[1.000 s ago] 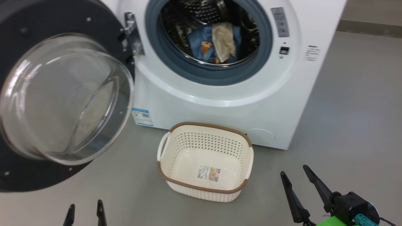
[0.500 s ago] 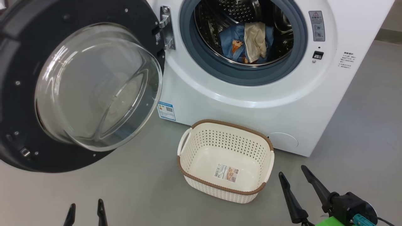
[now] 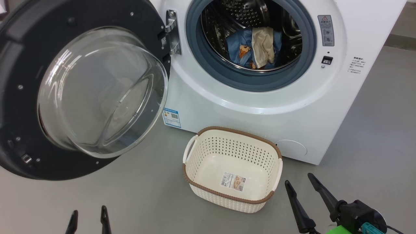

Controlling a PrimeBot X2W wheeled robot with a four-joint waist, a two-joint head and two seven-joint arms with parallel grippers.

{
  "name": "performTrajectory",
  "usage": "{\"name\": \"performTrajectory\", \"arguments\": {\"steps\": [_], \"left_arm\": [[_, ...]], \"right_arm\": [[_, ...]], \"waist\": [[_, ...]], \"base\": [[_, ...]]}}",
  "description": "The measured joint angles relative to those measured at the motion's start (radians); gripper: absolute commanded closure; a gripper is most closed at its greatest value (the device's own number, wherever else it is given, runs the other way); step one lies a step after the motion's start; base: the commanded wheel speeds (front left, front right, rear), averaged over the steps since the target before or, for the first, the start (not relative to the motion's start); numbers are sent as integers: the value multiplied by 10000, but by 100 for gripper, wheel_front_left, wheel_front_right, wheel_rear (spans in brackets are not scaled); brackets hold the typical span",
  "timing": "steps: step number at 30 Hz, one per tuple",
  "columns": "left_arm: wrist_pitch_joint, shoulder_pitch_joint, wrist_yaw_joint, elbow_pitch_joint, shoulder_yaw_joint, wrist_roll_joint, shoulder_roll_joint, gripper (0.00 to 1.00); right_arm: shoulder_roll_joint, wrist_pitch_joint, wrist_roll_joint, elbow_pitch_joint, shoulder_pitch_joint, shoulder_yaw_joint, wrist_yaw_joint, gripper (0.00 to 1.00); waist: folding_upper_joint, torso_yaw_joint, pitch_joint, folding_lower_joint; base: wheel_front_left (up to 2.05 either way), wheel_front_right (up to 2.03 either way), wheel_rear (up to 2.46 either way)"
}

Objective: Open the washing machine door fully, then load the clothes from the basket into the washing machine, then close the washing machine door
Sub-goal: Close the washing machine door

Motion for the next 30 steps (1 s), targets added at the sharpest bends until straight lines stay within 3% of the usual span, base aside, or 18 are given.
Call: {"name": "performTrajectory", "arguments": {"steps": [1, 4, 5, 15, 22, 25, 30], "left_arm": [[0, 0, -8, 2, 2, 0, -2, 5], [0, 0, -8, 25, 10, 0, -8, 95], [0, 0, -8, 27, 10, 0, -10, 100], [0, 0, -13, 23, 17, -2, -10, 100], [0, -1, -462, -244, 134, -184, -105, 100], [0, -1, -995, -663, 543, -995, -570, 100], [-2, 1, -2859, -1377, 1877, -3735, -1835, 100]], "right_arm": [[0, 0, 0, 2, 0, 0, 0, 0], [0, -12, 0, 15, 0, 0, 0, 0], [0, -12, 0, 15, 0, 0, 0, 0], [4, -12, 0, 12, 0, -8, 0, 0], [10, -10, -2, -10, 1, -29, 0, 0], [12, -10, -2, -17, 1, -48, 0, 0], [10, -10, -2, -58, 2, -105, 0, 0]], "waist": [[0, -3, 1, 0], [0, -12, 1, 0], [0, -16, -1, 0], [0, 2, 9, 0], [0, 36, 11, 0], [0, 53, 16, 0], [0, 95, 45, 0]], "base": [[0, 0, 0], [0, 0, 0], [0, 0, 0], [0, 0, 0], [0, 0, 0], [0, 0, 0], [0, 0, 0]]}}
